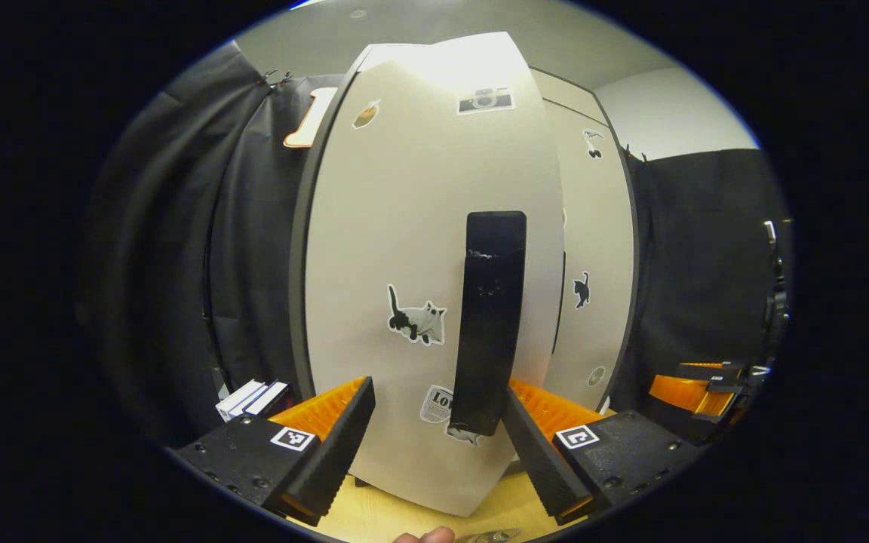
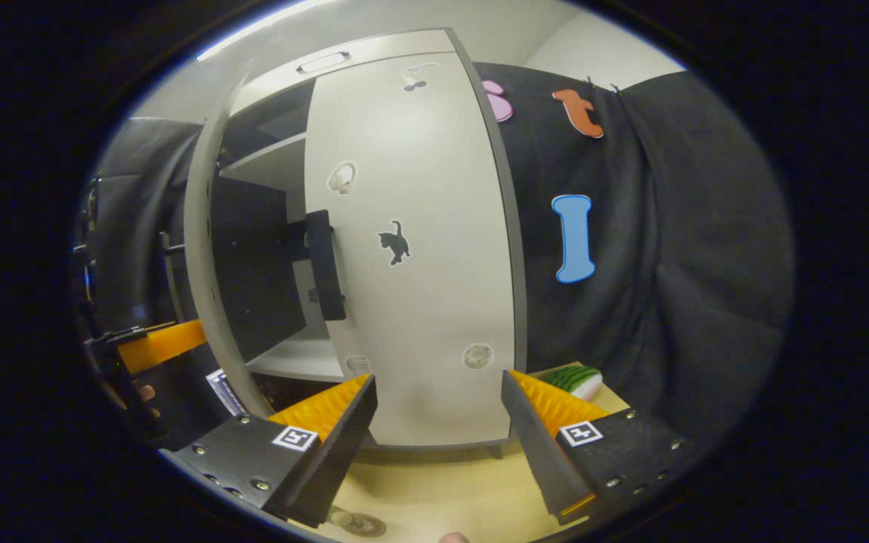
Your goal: Grasp the bottle in the cabinet with the left hand and place it on the coaster, then close the right door with the right hand and the left door with the left hand.
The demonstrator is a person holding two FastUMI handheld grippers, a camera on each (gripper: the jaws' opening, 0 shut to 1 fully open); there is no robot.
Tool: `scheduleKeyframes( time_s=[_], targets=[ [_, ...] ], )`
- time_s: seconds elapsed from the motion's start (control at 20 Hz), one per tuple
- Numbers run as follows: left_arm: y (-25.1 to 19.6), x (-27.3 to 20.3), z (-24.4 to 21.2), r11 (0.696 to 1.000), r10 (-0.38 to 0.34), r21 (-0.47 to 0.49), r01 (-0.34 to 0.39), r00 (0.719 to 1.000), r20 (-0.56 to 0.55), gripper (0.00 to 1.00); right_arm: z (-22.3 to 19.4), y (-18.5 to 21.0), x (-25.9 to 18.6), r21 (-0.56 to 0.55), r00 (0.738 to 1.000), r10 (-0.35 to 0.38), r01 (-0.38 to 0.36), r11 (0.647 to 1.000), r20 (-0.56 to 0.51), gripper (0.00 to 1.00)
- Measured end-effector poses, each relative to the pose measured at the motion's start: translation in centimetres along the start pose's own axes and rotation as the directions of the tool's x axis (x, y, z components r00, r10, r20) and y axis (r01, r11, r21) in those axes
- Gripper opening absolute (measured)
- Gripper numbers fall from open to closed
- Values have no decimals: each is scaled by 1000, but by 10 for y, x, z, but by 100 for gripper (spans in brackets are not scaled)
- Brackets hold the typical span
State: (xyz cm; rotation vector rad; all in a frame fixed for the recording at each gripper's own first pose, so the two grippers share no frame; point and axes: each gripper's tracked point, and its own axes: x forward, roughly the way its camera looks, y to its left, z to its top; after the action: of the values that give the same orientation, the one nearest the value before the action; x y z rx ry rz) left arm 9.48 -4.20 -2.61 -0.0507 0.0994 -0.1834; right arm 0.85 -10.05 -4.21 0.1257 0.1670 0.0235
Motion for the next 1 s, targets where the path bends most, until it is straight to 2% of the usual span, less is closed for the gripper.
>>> scheduleKeyframes(
  time_s=[0.05, 0.15, 0.5, 0.6, 1.0],
  targets=[
    [-4, 6, 1, 1000, 1, 5, -1, 1000, 0, 100, -1, -2, 0, 1, 1000, -4, 4, 1000, -4, 97],
    [-11, 18, 0, 1000, 5, 4, -5, 1000, 0, 100, -3, -9, -2, 4, 1000, -10, 10, 1000, -7, 100],
    [-22, 53, -2, 1000, 7, 3, -7, 1000, 3, 100, -10, -22, -1, 18, 999, -20, 21, 1000, -25, 100],
    [-25, 64, -2, 1000, 16, 11, -16, 1000, 8, 100, -10, -22, -2, 15, 1000, -18, 19, 1000, -23, 98],
    [-29, 107, -3, 998, 63, 21, -63, 998, 15, 100, -15, -21, -8, 40, 999, -17, 18, 999, -34, 100]
  ],
)
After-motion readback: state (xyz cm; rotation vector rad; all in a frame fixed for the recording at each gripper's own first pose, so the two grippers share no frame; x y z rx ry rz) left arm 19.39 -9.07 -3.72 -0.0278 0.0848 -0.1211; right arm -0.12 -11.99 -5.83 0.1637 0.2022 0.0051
